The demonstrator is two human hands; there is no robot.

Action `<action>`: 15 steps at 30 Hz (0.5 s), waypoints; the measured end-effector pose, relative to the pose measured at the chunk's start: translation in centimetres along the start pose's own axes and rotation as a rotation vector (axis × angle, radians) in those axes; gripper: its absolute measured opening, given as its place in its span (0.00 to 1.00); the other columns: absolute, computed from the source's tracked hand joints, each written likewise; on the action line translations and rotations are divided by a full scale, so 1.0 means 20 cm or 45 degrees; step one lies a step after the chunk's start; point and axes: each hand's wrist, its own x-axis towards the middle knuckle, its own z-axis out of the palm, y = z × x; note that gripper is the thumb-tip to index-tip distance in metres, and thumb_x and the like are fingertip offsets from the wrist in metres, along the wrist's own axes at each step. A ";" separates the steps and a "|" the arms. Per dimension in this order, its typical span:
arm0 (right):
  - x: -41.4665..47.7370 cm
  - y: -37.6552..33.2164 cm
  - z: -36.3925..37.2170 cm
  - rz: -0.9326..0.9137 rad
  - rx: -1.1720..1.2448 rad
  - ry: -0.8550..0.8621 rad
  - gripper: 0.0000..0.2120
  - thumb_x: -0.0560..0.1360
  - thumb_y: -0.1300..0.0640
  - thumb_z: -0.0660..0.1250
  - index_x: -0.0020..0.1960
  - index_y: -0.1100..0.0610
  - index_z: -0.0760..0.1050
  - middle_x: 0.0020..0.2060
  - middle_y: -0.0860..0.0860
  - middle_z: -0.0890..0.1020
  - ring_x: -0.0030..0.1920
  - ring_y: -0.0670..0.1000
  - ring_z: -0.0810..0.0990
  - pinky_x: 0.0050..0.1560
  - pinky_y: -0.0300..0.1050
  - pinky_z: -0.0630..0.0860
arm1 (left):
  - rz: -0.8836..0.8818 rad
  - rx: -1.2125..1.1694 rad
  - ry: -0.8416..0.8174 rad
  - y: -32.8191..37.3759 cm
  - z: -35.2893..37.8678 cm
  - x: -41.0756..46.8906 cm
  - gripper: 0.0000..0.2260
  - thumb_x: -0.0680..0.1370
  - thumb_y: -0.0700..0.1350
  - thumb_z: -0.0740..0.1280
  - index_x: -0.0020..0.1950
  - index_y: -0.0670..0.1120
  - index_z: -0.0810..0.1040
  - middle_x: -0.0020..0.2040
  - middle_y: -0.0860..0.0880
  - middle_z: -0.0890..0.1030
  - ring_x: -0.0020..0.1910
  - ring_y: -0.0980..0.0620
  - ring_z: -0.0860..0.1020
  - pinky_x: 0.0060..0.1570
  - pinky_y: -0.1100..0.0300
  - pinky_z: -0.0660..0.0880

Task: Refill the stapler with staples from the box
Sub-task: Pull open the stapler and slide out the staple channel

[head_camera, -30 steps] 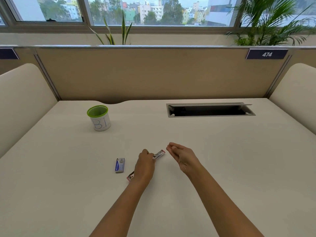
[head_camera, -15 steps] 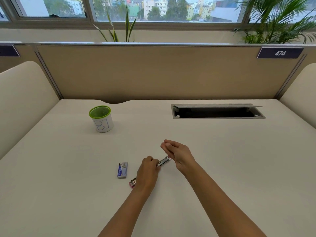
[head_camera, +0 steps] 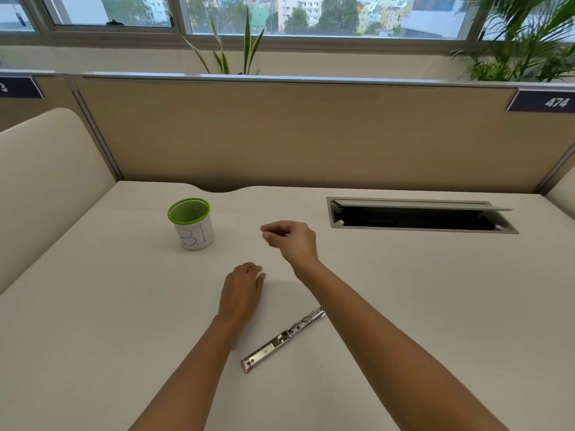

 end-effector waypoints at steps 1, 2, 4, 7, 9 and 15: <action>0.03 -0.02 0.04 -0.022 -0.042 -0.001 0.07 0.72 0.64 0.70 0.49 0.60 0.83 0.46 0.53 0.85 0.43 0.48 0.81 0.47 0.33 0.76 | -0.005 0.022 -0.018 -0.02 0.00 0.02 0.14 0.80 0.44 0.59 0.62 0.39 0.75 0.62 0.41 0.77 0.60 0.42 0.75 0.59 0.51 0.71; 0.07 -0.04 0.08 -0.051 -0.085 0.000 0.07 0.72 0.64 0.70 0.49 0.60 0.83 0.47 0.53 0.85 0.45 0.48 0.81 0.50 0.35 0.76 | -0.014 0.039 -0.040 -0.04 0.01 0.04 0.15 0.80 0.44 0.58 0.63 0.39 0.74 0.64 0.41 0.76 0.62 0.42 0.74 0.60 0.51 0.70; 0.14 -0.08 0.16 -0.117 -0.152 0.003 0.06 0.73 0.64 0.69 0.49 0.60 0.83 0.47 0.54 0.85 0.47 0.48 0.81 0.51 0.36 0.75 | -0.027 0.056 -0.074 -0.08 0.03 0.07 0.16 0.80 0.44 0.58 0.67 0.40 0.71 0.67 0.42 0.73 0.65 0.44 0.71 0.63 0.51 0.68; 0.24 -0.11 0.30 -0.198 -0.204 0.012 0.07 0.73 0.66 0.68 0.48 0.61 0.83 0.48 0.55 0.85 0.48 0.50 0.81 0.51 0.37 0.75 | -0.034 0.027 -0.066 -0.12 0.06 0.11 0.17 0.80 0.43 0.57 0.68 0.41 0.68 0.68 0.42 0.72 0.66 0.44 0.70 0.65 0.51 0.67; 0.29 -0.13 0.38 -0.262 -0.232 0.018 0.07 0.73 0.67 0.67 0.48 0.63 0.82 0.47 0.57 0.85 0.48 0.53 0.82 0.52 0.40 0.76 | -0.056 -0.035 -0.056 -0.11 0.05 0.12 0.16 0.80 0.42 0.56 0.67 0.40 0.69 0.66 0.41 0.73 0.65 0.44 0.71 0.65 0.50 0.67; 0.44 -0.15 0.60 -0.361 -0.376 -0.068 0.10 0.72 0.68 0.64 0.49 0.62 0.82 0.46 0.58 0.85 0.48 0.56 0.81 0.51 0.48 0.76 | -0.280 -0.410 -0.045 -0.09 0.01 0.10 0.12 0.78 0.38 0.61 0.61 0.38 0.72 0.59 0.39 0.77 0.61 0.40 0.74 0.62 0.44 0.70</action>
